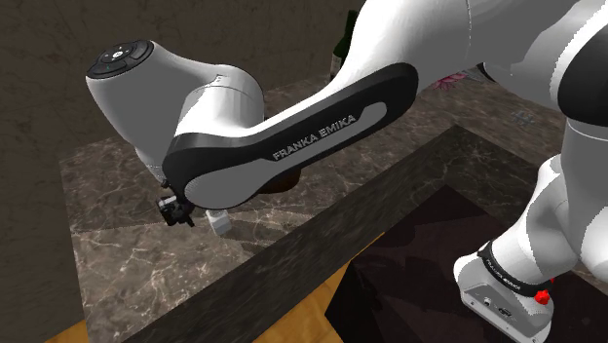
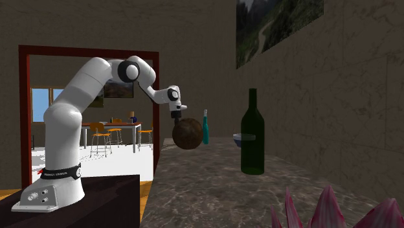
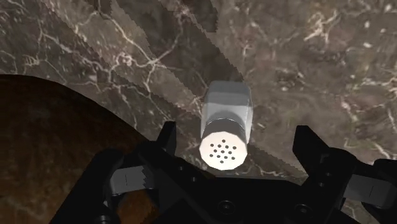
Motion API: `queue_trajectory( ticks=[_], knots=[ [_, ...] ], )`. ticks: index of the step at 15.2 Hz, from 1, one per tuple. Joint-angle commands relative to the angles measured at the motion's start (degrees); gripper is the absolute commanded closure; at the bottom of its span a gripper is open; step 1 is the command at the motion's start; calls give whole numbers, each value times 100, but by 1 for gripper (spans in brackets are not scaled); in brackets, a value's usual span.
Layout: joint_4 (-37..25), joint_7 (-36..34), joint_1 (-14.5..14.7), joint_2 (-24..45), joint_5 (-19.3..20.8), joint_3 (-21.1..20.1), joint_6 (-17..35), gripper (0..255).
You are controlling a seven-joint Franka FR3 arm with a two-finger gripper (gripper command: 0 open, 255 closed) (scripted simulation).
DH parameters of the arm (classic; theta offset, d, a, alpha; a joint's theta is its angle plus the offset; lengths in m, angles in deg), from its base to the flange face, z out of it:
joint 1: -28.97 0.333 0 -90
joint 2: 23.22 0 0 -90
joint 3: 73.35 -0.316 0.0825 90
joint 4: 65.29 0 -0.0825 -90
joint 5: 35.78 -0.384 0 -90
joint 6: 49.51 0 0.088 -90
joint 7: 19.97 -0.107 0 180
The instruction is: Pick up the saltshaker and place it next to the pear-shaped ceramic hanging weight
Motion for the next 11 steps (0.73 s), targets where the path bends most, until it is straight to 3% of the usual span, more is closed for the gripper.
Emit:
queue_trajectory(
  ticks=[1, 3, 11],
  knots=[
    [-168, 35, 20, -92, -46, -29, -255, 0],
    [-390, 70, 51, -171, -90, -57, -550, 0],
    [-390, 70, 51, -171, -90, -57, -550, 0]
  ],
)
